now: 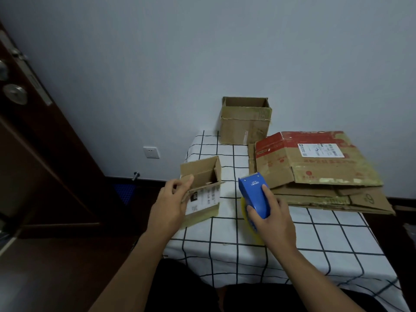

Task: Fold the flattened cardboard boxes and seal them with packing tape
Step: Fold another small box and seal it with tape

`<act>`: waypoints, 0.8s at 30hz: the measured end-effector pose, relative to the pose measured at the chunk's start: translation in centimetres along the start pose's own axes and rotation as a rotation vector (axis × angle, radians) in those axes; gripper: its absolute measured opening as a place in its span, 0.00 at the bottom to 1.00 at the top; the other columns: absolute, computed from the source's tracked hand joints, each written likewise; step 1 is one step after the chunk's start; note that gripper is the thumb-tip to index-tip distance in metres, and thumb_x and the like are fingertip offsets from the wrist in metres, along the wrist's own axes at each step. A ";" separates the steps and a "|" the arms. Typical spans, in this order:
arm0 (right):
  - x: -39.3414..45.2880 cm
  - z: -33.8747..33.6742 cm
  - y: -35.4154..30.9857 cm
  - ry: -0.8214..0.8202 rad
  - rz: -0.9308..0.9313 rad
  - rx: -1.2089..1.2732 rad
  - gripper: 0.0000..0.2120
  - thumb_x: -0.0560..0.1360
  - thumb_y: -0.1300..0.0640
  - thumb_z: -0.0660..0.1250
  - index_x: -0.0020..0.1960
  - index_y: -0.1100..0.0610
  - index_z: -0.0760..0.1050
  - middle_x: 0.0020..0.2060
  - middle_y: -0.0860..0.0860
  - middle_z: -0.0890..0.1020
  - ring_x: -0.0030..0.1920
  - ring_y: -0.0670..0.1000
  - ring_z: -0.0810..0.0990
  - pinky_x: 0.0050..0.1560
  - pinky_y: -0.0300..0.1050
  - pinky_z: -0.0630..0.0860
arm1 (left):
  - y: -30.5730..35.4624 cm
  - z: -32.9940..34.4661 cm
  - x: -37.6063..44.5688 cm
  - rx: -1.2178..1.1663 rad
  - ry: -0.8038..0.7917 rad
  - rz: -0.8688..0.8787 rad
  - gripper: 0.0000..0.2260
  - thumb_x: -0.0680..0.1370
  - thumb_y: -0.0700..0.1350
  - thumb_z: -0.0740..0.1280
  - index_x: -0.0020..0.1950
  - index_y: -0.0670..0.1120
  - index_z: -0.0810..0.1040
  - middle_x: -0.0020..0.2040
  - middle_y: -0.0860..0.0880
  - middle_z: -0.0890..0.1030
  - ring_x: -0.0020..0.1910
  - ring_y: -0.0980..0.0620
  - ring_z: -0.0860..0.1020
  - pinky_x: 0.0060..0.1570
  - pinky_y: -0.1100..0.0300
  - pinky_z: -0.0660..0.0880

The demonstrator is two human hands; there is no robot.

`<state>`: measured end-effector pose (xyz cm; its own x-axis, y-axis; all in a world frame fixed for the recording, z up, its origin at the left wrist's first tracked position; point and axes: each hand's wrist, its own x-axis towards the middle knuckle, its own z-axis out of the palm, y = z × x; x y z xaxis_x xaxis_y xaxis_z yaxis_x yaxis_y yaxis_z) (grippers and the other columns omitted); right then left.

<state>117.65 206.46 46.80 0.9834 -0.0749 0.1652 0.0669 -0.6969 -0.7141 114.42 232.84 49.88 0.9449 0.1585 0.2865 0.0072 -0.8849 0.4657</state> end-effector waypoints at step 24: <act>-2.8 3.4 0.4 -0.232 -0.583 -0.469 0.34 0.70 0.40 0.66 0.73 0.49 0.67 0.57 0.55 0.75 0.55 0.60 0.77 0.54 0.56 0.76 | -0.3 0.7 1.0 -0.141 0.261 -0.159 0.24 0.80 0.41 0.64 0.75 0.57 0.67 0.68 0.47 0.63 0.67 0.47 0.67 0.55 0.51 0.77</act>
<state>115.52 208.80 43.75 0.8247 0.5113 0.2416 0.5564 -0.8100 -0.1850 115.59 232.94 49.41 0.8199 0.4124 0.3971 0.0852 -0.7738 0.6277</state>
